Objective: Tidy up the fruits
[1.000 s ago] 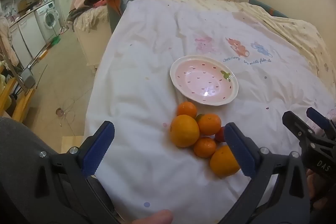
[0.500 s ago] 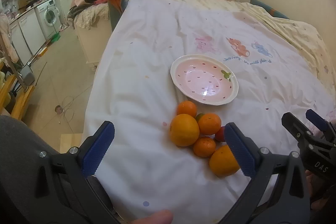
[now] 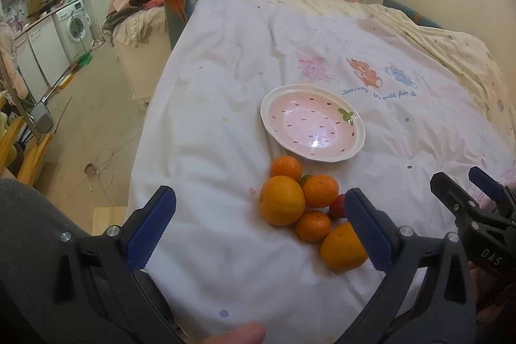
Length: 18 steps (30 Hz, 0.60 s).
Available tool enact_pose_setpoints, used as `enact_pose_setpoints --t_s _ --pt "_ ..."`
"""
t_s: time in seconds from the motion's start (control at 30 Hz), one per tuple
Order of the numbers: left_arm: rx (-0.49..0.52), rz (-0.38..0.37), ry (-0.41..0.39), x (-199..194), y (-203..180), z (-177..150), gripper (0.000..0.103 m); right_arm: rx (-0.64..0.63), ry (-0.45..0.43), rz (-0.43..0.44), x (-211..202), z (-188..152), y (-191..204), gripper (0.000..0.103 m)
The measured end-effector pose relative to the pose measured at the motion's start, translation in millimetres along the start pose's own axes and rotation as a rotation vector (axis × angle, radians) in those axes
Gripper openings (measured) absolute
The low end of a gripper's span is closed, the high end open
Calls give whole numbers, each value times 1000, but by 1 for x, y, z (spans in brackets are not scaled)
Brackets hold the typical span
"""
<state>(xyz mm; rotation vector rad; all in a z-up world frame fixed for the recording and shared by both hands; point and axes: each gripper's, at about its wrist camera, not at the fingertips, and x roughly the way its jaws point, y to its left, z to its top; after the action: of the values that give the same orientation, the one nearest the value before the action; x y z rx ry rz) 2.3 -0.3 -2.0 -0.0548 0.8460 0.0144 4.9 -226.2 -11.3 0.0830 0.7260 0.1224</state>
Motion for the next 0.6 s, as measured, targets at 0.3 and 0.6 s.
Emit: enact_pose_setpoints --t_s 0.3,0.6 --pt "2 1 -2 -1 0 0 103 -2 0 0 0 0 0 103" --pt "2 0 -3 -3 -2 2 103 -2 0 -1 0 0 0 103"
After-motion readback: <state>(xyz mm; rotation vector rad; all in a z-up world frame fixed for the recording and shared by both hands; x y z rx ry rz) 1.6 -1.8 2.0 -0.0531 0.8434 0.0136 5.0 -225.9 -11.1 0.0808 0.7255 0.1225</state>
